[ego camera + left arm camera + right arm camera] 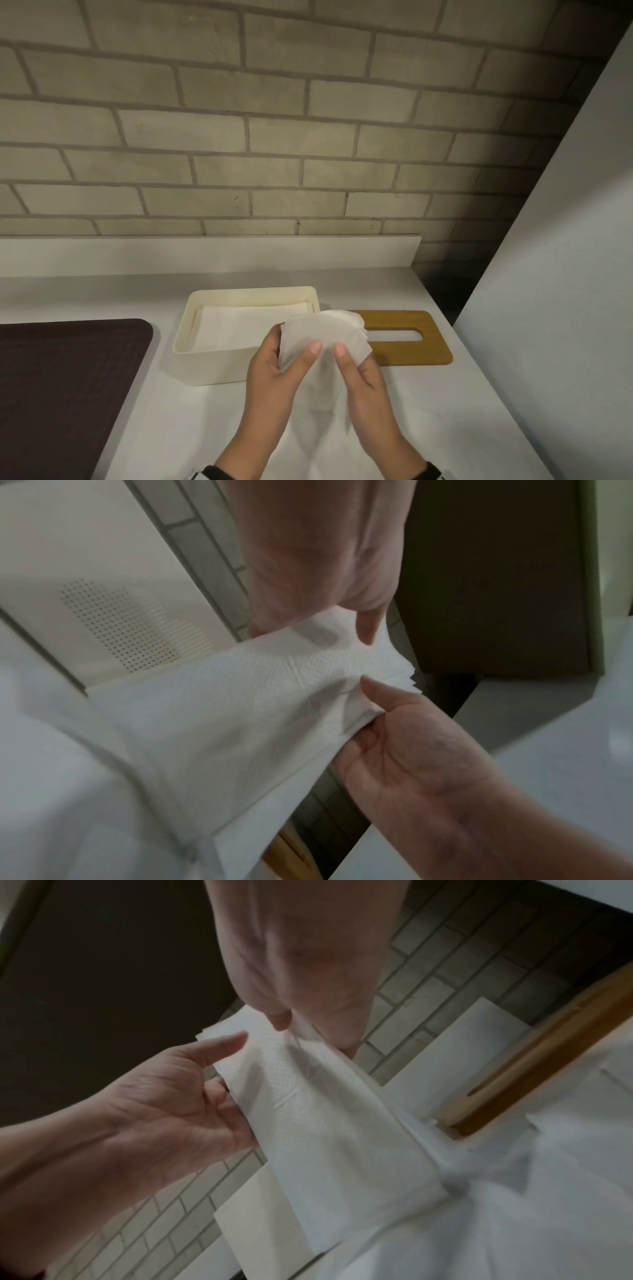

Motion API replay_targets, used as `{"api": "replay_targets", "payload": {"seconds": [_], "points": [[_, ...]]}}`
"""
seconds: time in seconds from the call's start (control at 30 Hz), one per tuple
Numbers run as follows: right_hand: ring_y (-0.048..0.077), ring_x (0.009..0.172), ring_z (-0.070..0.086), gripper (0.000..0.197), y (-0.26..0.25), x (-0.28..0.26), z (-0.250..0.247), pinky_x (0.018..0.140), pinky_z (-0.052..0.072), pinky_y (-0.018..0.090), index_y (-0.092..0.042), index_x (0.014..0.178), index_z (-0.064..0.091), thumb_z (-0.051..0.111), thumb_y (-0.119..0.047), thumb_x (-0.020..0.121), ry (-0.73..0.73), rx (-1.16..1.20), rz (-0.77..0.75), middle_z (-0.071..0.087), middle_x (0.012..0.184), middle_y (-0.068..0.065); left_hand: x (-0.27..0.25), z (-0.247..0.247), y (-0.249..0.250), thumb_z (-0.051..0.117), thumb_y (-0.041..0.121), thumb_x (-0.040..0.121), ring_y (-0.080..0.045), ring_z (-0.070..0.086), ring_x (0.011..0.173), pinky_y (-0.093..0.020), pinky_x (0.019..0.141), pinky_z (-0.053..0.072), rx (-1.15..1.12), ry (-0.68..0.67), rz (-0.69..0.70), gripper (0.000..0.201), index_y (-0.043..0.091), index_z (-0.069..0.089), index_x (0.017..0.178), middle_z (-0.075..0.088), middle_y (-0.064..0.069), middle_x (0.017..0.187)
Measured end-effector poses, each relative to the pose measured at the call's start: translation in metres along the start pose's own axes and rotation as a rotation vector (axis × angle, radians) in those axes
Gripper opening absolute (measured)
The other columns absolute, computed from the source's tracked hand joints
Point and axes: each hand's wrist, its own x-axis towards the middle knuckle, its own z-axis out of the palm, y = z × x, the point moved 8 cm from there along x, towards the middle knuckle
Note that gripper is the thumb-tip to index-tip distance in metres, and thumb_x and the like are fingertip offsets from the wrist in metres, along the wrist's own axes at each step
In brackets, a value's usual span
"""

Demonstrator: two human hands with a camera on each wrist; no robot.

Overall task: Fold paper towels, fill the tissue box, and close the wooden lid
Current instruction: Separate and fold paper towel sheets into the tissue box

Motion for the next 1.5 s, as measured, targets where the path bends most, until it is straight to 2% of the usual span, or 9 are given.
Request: {"api": "replay_targets", "payload": {"seconds": [0.23, 0.4, 0.5, 0.73, 0.9, 1.17, 1.23, 1.37, 1.5], "points": [[0.012, 0.099, 0.068, 0.026, 0.000, -0.002, -0.001, 0.073, 0.056, 0.021, -0.026, 0.118, 0.058, 0.046, -0.023, 0.095, 0.032, 0.117, 0.055, 0.072, 0.107, -0.005, -0.001, -0.003, -0.003, 0.072, 0.018, 0.081, -0.025, 0.070, 0.093, -0.037, 0.082, 0.056, 0.017, 0.015, -0.022, 0.014, 0.014, 0.072, 0.094, 0.075, -0.006, 0.095], [0.012, 0.100, 0.067, 0.036, 0.000, -0.002, 0.000, 0.076, 0.057, 0.024, -0.033, 0.118, 0.056, 0.047, -0.041, 0.084, 0.052, 0.173, 0.061, 0.071, 0.110, -0.004, -0.004, -0.001, -0.002, 0.079, 0.039, 0.061, -0.017, 0.071, 0.091, -0.025, 0.073, 0.056, -0.021, 0.021, -0.011, 0.048, 0.019, 0.068, 0.103, 0.075, -0.002, 0.099], [0.011, 0.100, 0.067, 0.043, 0.011, -0.004, 0.005, 0.071, 0.056, 0.022, -0.035, 0.123, 0.050, 0.044, -0.046, 0.082, 0.008, 0.194, 0.116, 0.068, 0.114, -0.003, -0.008, -0.004, -0.014, 0.079, 0.028, 0.073, -0.018, 0.072, 0.092, -0.028, 0.075, 0.054, 0.024, 0.058, -0.075, 0.031, 0.019, 0.070, 0.102, 0.076, 0.000, 0.096], [0.024, 0.094, 0.069, 0.014, 0.002, 0.001, -0.012, 0.082, 0.057, 0.038, -0.019, 0.094, 0.071, 0.059, -0.014, 0.091, 0.107, -0.172, 0.007, 0.075, 0.093, 0.002, -0.001, -0.014, 0.002, 0.071, 0.019, 0.084, -0.011, 0.069, 0.096, -0.030, 0.083, 0.054, 0.078, 0.171, -0.015, 0.026, 0.024, 0.064, 0.108, 0.073, 0.008, 0.103], [0.002, 0.076, 0.069, 0.018, -0.042, -0.006, -0.012, 0.068, 0.054, 0.018, -0.029, 0.085, 0.071, 0.060, -0.016, 0.091, 0.203, -0.290, -0.142, 0.074, 0.080, -0.014, -0.021, 0.003, 0.012, 0.056, 0.031, 0.088, 0.018, 0.037, 0.126, 0.002, 0.099, 0.030, 0.180, 0.226, 0.102, 0.052, 0.043, 0.040, 0.136, 0.042, 0.035, 0.136], [-0.015, 0.101, 0.059, 0.028, -0.074, -0.029, 0.029, 0.089, 0.047, 0.009, -0.051, 0.105, 0.064, 0.058, -0.056, 0.079, 0.054, -0.619, -0.289, 0.067, 0.103, -0.029, -0.029, 0.037, 0.021, 0.041, 0.049, 0.077, -0.011, 0.067, 0.105, -0.032, 0.096, 0.044, -0.532, 0.023, -0.230, 0.050, 0.021, 0.072, 0.105, 0.073, -0.003, 0.111], [-0.015, 0.102, 0.059, 0.027, -0.078, -0.029, 0.028, 0.088, 0.047, 0.010, -0.039, 0.107, 0.070, 0.058, -0.047, 0.084, 0.065, -0.627, -0.308, 0.067, 0.103, -0.029, -0.030, 0.039, 0.027, 0.045, 0.051, 0.081, -0.015, 0.069, 0.103, -0.032, 0.090, 0.051, -0.553, -0.041, -0.240, 0.046, 0.022, 0.078, 0.096, 0.074, -0.006, 0.107], [0.001, 0.056, 0.061, 0.020, -0.086, -0.024, 0.024, 0.051, 0.043, 0.010, -0.044, 0.093, 0.069, 0.057, -0.028, 0.091, 0.071, -0.633, -0.287, 0.072, 0.073, -0.013, -0.027, 0.033, 0.023, 0.065, 0.028, 0.086, -0.026, 0.069, 0.102, -0.028, 0.075, 0.057, -0.424, -0.061, -0.252, 0.032, 0.012, 0.067, 0.114, 0.070, -0.016, 0.111], [0.001, 0.071, 0.065, 0.023, -0.082, -0.016, 0.007, 0.065, 0.056, 0.023, -0.046, 0.076, 0.061, 0.055, -0.030, 0.092, 0.147, -0.635, -0.200, 0.069, 0.075, -0.020, -0.027, 0.026, 0.012, 0.050, 0.023, 0.093, -0.027, 0.069, 0.103, -0.042, 0.093, 0.051, -0.336, -0.009, -0.297, 0.029, 0.011, 0.066, 0.116, 0.073, -0.011, 0.109]]}}
